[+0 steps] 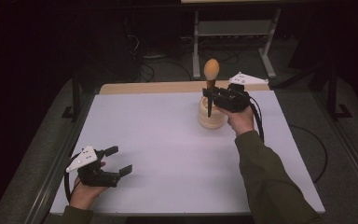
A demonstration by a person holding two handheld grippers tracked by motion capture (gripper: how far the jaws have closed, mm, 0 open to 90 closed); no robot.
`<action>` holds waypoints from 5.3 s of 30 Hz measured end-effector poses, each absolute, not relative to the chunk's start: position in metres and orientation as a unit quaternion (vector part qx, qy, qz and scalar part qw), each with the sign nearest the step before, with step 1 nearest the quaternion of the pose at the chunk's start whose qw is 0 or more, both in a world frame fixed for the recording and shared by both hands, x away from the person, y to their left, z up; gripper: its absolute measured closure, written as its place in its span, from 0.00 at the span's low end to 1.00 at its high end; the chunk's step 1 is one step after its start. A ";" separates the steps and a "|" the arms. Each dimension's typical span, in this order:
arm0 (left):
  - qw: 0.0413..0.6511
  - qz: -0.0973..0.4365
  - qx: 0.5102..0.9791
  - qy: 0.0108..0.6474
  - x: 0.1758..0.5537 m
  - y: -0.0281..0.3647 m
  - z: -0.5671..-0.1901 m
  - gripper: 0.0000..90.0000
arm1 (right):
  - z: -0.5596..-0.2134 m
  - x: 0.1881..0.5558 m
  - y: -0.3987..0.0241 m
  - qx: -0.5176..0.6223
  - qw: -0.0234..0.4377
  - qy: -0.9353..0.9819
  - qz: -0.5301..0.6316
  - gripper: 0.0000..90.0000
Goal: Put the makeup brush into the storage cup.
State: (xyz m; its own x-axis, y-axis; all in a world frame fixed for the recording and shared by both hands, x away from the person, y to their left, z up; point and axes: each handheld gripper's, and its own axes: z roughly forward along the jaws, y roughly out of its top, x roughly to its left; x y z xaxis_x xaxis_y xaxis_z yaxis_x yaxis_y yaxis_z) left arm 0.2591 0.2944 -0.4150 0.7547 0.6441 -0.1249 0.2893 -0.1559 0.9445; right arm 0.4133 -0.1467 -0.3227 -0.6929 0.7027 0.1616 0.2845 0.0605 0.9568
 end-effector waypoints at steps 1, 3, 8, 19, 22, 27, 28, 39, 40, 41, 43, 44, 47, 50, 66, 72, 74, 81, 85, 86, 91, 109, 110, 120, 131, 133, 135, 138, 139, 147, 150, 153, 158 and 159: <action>0.569 0.156 0.744 0.315 0.259 0.294 -0.415 0.07 | -0.322 0.415 -0.147 0.352 0.178 0.705 0.589 0.79; 0.567 0.155 0.745 0.316 0.259 0.294 -0.415 0.06 | -0.321 0.418 -0.148 0.353 0.179 0.703 0.590 0.79; 0.566 0.155 0.745 0.316 0.259 0.294 -0.415 0.06 | -0.319 0.424 -0.148 0.355 0.186 0.703 0.587 0.79; 0.571 0.150 0.739 0.325 0.259 0.293 -0.416 0.06 | -0.320 0.441 -0.150 0.366 0.203 0.696 0.583 0.79; 0.570 0.152 0.739 0.326 0.259 0.293 -0.416 0.05 | -0.322 0.444 -0.150 0.369 0.205 0.693 0.584 0.79; 0.574 0.152 0.737 0.324 0.259 0.294 -0.415 0.04 | -0.330 0.454 -0.153 0.383 0.206 0.686 0.583 0.79; 0.574 0.153 0.736 0.324 0.259 0.294 -0.415 0.04 | -0.332 0.455 -0.154 0.385 0.206 0.686 0.582 0.79; 0.572 0.153 0.739 0.321 0.259 0.293 -0.415 0.04 | -0.345 0.465 -0.154 0.396 0.206 0.686 0.574 0.79; 0.572 0.153 0.739 0.321 0.259 0.293 -0.415 0.04 | -0.347 0.465 -0.153 0.397 0.204 0.689 0.570 0.79; 0.572 0.152 0.740 0.320 0.259 0.293 -0.415 0.04 | -0.348 0.466 -0.152 0.397 0.205 0.691 0.567 0.79; 0.571 0.152 0.741 0.319 0.259 0.293 -0.415 0.04 | -0.351 0.466 -0.150 0.398 0.208 0.695 0.561 0.79; 0.573 0.151 0.740 0.320 0.259 0.293 -0.415 0.04 | -0.352 0.467 -0.150 0.398 0.207 0.697 0.559 0.79; 0.572 0.150 0.740 0.320 0.258 0.292 -0.415 0.04 | -0.355 0.468 -0.148 0.401 0.208 0.699 0.554 0.79; 0.572 0.149 0.741 0.319 0.259 0.292 -0.415 0.04 | -0.358 0.469 -0.147 0.402 0.206 0.703 0.549 0.79; 0.571 0.149 0.742 0.319 0.259 0.292 -0.416 0.04 | -0.372 0.472 -0.144 0.409 0.201 0.715 0.531 0.79; 0.570 0.149 0.743 0.317 0.259 0.291 -0.416 0.04 | -0.378 0.473 -0.144 0.413 0.200 0.717 0.525 0.79; 0.570 0.148 0.743 0.318 0.259 0.291 -0.417 0.04 | -0.379 0.473 -0.145 0.414 0.200 0.717 0.525 0.78; 0.568 0.147 0.746 0.317 0.259 0.290 -0.416 0.04 | -0.381 0.470 -0.146 0.414 0.199 0.719 0.522 0.77; 0.568 0.148 0.745 0.316 0.259 0.290 -0.416 0.04 | -0.382 0.468 -0.147 0.419 0.208 0.717 0.516 0.57; 0.568 0.147 0.745 0.317 0.259 0.289 -0.416 0.04 | -0.382 0.468 -0.148 0.422 0.211 0.716 0.515 0.52; 0.567 0.147 0.747 0.314 0.259 0.289 -0.416 0.04 | -0.380 0.466 -0.152 0.432 0.209 0.708 0.518 0.38; 0.570 0.148 0.744 0.317 0.260 0.289 -0.416 0.04 | -0.370 0.456 -0.165 0.433 0.191 0.722 0.506 0.14; 0.570 0.147 0.743 0.317 0.260 0.289 -0.416 0.04 | -0.370 0.455 -0.165 0.431 0.191 0.722 0.506 0.14; 0.572 0.145 0.741 0.320 0.260 0.291 -0.416 0.04 | -0.365 0.440 -0.170 0.422 0.194 0.725 0.509 0.06; 0.574 0.145 0.741 0.318 0.263 0.287 -0.415 0.04 | -0.360 0.415 -0.183 0.404 0.195 0.726 0.520 0.04; 0.574 0.145 0.742 0.316 0.263 0.287 -0.414 0.04 | -0.359 0.411 -0.184 0.399 0.194 0.729 0.521 0.04; 0.574 0.144 0.742 0.315 0.263 0.287 -0.415 0.04 | -0.360 0.406 -0.185 0.395 0.194 0.729 0.524 0.04; 0.573 0.143 0.743 0.316 0.263 0.287 -0.415 0.04 | -0.362 0.399 -0.186 0.394 0.191 0.729 0.526 0.04; 0.575 0.142 0.741 0.316 0.263 0.287 -0.415 0.04 | -0.363 0.397 -0.187 0.391 0.192 0.730 0.527 0.04; 0.573 0.145 0.743 0.315 0.262 0.287 -0.415 0.04 | -0.370 0.382 -0.192 0.380 0.183 0.734 0.533 0.04; 0.573 0.146 0.742 0.317 0.262 0.288 -0.415 0.04 | -0.371 0.375 -0.193 0.372 0.180 0.734 0.539 0.04; 0.572 0.145 0.742 0.318 0.261 0.288 -0.415 0.04 | -0.371 0.371 -0.192 0.366 0.176 0.739 0.538 0.04; 0.574 0.145 0.740 0.319 0.262 0.289 -0.415 0.04 | -0.370 0.363 -0.192 0.356 0.176 0.740 0.542 0.04; 0.573 0.146 0.741 0.319 0.262 0.290 -0.415 0.04 | -0.370 0.362 -0.192 0.353 0.175 0.742 0.543 0.04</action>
